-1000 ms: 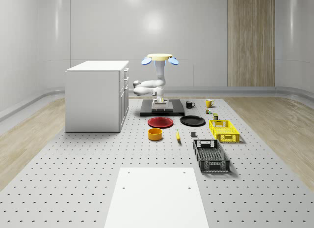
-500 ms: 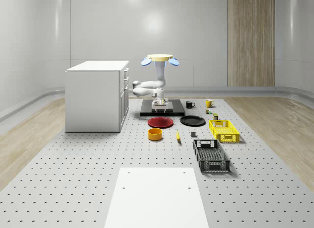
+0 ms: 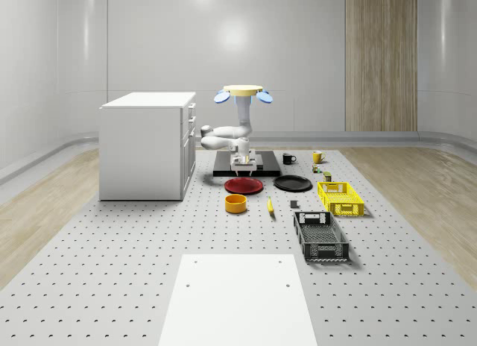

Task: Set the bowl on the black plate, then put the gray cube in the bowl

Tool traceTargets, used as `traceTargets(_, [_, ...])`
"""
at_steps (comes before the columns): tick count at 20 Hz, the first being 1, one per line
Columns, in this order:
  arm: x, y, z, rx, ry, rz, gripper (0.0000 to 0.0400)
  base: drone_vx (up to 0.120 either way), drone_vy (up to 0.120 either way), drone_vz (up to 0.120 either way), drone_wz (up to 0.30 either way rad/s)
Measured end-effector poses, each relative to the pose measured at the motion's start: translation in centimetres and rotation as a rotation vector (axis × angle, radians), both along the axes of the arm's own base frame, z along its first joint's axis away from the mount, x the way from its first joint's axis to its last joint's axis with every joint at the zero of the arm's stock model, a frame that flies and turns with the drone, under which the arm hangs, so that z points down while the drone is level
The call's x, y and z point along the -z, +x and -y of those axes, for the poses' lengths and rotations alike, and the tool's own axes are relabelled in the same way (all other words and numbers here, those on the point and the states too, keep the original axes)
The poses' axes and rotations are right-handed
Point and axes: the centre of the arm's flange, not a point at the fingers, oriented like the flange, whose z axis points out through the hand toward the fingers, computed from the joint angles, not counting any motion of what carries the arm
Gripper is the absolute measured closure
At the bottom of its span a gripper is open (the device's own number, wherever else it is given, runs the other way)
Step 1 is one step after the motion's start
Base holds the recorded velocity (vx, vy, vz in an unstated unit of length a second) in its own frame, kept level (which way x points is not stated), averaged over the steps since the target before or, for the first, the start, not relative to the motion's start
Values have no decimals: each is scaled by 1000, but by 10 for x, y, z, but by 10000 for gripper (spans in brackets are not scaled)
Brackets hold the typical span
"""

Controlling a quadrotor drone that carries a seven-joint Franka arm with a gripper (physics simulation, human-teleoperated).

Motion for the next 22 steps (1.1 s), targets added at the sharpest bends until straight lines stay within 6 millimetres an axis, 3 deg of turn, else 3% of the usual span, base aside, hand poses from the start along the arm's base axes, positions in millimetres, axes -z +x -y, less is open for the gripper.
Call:
traceTargets(17, [0, 0, 0, 0, 0, 0, 0, 120, 0, 0, 0])
traceTargets(22, [0, 0, 0, 0, 0, 0, 0, 120, 56, 0, 0])
